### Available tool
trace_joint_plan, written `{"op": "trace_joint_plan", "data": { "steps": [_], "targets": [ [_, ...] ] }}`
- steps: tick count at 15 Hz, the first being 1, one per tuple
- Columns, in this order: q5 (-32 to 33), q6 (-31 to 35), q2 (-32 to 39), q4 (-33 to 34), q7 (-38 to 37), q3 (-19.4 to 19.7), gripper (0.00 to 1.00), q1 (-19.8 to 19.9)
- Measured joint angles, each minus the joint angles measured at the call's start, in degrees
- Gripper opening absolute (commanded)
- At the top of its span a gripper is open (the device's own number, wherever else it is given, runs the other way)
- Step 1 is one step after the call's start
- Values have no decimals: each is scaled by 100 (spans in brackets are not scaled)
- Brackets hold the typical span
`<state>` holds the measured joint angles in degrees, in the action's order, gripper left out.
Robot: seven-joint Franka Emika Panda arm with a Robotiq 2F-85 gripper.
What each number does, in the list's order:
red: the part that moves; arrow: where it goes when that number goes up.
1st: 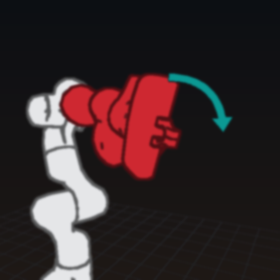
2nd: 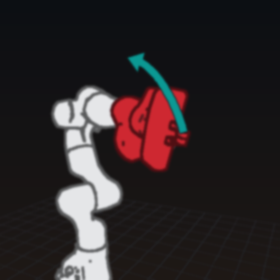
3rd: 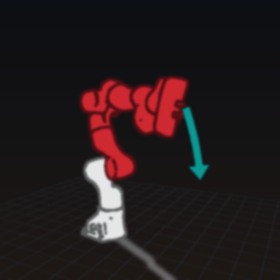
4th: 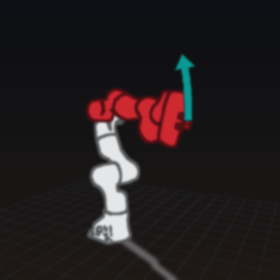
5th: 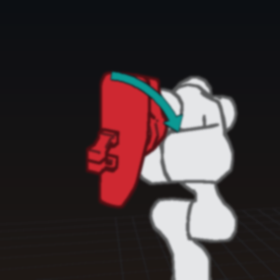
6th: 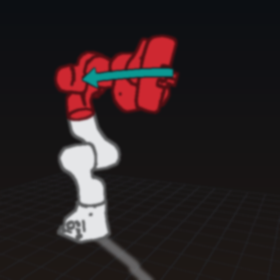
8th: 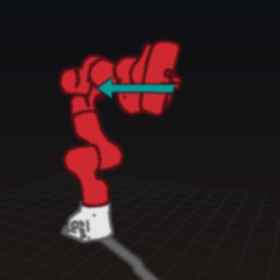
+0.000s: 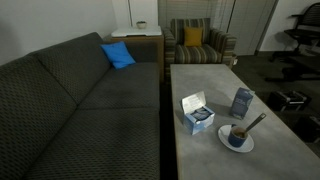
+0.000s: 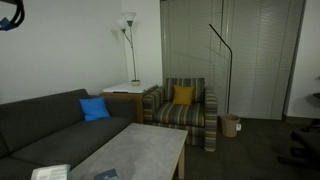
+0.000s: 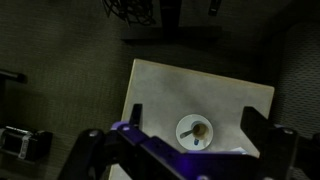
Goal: Stir the contents in the blue mug
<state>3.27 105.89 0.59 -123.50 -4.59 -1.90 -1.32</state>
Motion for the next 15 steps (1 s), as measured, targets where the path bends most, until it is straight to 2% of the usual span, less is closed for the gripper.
{"op": "trace_joint_plan", "data": {
  "steps": [4, 8, 15],
  "targets": [
    [-2, 10, -96, 0, -5, -2, 100, -7],
    [-67, 663, -127, -126, 95, -25, 100, -112],
    [-555, 1986, 313, -348, 1392, 95, 100, -52]
  ]
}}
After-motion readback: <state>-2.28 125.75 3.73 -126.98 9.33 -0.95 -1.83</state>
